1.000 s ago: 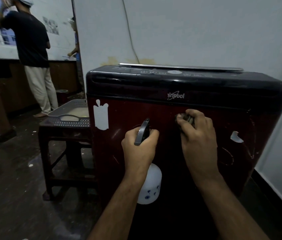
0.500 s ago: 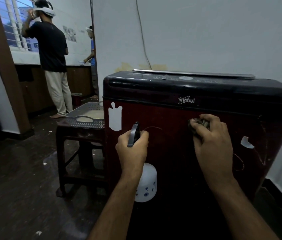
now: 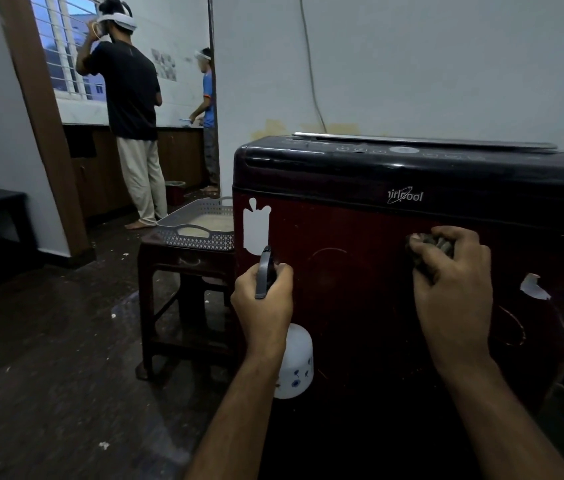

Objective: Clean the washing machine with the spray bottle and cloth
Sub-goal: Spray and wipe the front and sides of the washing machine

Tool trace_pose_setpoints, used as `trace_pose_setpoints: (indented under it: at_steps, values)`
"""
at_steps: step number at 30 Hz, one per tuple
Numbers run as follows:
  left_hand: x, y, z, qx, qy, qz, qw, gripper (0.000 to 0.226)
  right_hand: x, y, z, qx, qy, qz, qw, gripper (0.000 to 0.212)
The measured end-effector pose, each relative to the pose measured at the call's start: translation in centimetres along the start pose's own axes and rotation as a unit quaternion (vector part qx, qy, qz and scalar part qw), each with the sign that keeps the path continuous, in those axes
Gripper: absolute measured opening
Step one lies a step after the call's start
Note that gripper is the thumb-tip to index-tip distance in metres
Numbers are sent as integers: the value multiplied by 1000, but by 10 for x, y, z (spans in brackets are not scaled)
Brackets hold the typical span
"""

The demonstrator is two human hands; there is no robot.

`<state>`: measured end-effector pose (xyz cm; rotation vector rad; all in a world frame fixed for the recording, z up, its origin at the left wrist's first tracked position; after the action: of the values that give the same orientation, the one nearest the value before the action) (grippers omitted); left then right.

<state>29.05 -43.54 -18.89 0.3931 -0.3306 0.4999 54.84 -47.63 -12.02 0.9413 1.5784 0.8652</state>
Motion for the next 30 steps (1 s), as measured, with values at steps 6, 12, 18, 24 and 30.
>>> trace_pose_setpoints:
  at_steps: [6, 12, 18, 24, 30]
  values:
    - [-4, -1, -3, 3, 25, -14, 1000, 41, 7, -3, -4, 14, -5, 23, 1000, 27]
    - [7, -8, -20, -27, 12, -44, 999, 43, 10, -7, -7, 1, -6, 27, 1000, 29]
    - [6, -10, -23, -14, 34, -44, 998, 36, 11, -8, -5, -7, -3, 34, 999, 27]
    - [-5, -23, -44, -19, 40, -58, 997, 32, 15, -9, -2, 8, 17, 36, 999, 24]
    - [3, -37, -44, -26, 37, -85, 995, 41, 16, -11, -2, -3, 14, 39, 999, 23]
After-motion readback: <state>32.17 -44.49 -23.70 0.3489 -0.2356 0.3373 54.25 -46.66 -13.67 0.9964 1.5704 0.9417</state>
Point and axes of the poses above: each hand's wrist, its own y-axis towards the middle knuckle, its own x-axis out of the palm, z = x × y, the point moved 7 cm from there along y, towards the middle knuckle, and after that the axes turned 12 degrees about -y, right-handed, at the moved point
